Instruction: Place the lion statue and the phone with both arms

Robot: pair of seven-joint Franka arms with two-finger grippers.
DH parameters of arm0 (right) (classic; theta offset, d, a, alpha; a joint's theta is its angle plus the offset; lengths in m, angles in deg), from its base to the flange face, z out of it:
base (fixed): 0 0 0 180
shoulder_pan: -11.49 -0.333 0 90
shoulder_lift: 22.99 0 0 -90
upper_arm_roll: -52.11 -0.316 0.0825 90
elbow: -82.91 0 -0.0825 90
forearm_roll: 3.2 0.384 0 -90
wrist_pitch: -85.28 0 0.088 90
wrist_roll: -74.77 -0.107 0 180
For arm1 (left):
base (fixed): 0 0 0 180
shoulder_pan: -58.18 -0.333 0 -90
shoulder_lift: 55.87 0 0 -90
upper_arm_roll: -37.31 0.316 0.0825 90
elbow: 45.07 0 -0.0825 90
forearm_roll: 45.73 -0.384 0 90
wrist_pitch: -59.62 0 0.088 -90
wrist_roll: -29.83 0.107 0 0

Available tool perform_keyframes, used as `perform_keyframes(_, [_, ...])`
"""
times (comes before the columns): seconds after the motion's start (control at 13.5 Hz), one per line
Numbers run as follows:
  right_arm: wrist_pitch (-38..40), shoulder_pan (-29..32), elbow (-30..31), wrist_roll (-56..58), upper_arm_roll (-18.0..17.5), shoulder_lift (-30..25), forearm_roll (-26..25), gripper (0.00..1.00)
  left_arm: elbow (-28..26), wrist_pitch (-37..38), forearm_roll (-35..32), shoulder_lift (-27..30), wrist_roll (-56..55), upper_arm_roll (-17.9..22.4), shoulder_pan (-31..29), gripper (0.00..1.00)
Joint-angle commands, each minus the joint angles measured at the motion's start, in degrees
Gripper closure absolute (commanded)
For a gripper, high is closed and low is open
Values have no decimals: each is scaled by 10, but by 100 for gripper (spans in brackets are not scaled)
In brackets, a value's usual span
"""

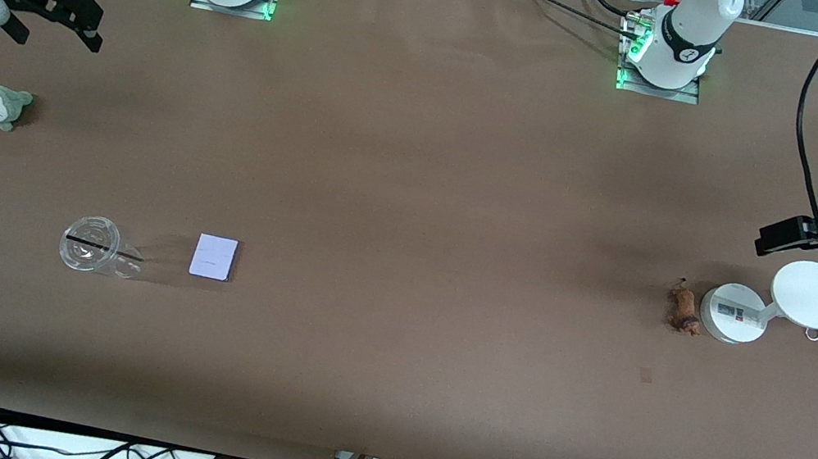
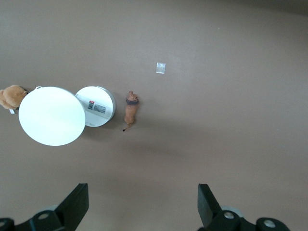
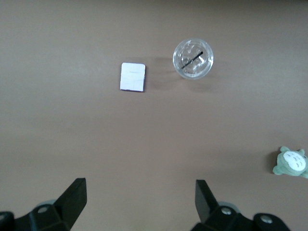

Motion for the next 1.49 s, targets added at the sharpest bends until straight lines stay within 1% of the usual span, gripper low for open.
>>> perform_keyframes(0.0, [24, 1, -47, 4, -1, 39, 5, 0, -82, -39, 13, 50, 33, 23, 13, 0])
perform_keyframes(0.07, [24, 2, -47, 3, -1, 42, 5, 0, -78, -36, 12, 48, 46, 23, 12, 0])
perform_keyframes(0.37, [18, 5, -47, 9, 6, 41, 5, 0, -63, -35, 6, 36, 44, 24, 11, 0])
perform_keyframes(0.45, [18, 6, -48, 9, 1, 43, 5, 0, -56, -32, 5, 35, 44, 24, 12, 0])
perform_keyframes(0.52, [17, 18, -46, 7, -3, 52, 6, 0, -56, -28, 4, 35, 45, 23, 12, 0])
perform_keyframes(0.59, [17, 42, -47, 9, -6, 57, 28, 0, -56, -26, 4, 35, 45, 24, 10, 0])
perform_keyframes(0.67, [22, 88, -47, 11, -38, 59, 58, 0, -55, -26, 4, 35, 45, 25, 7, 0])
perform_keyframes(0.74, [23, 151, -46, 10, -96, 60, 65, 0, -54, -26, 6, 35, 46, 24, 2, 0])
perform_keyframes(0.82, [27, 193, -46, 9, -142, 60, 66, 0, -51, -26, 5, 35, 45, 24, 3, 0])
perform_keyframes(0.89, [29, 207, -46, 7, -162, 58, 63, 0, -47, -26, 4, 32, 45, 24, 3, 0])
perform_keyframes(1.19, [39, 208, -53, 12, -159, 38, 59, 0, -45, -26, 4, 29, 45, 24, 3, 0])
perform_keyframes(1.41, [37, 211, -95, 5, -159, 59, 57, 0, -45, -25, 5, 28, 45, 24, 3, 0])
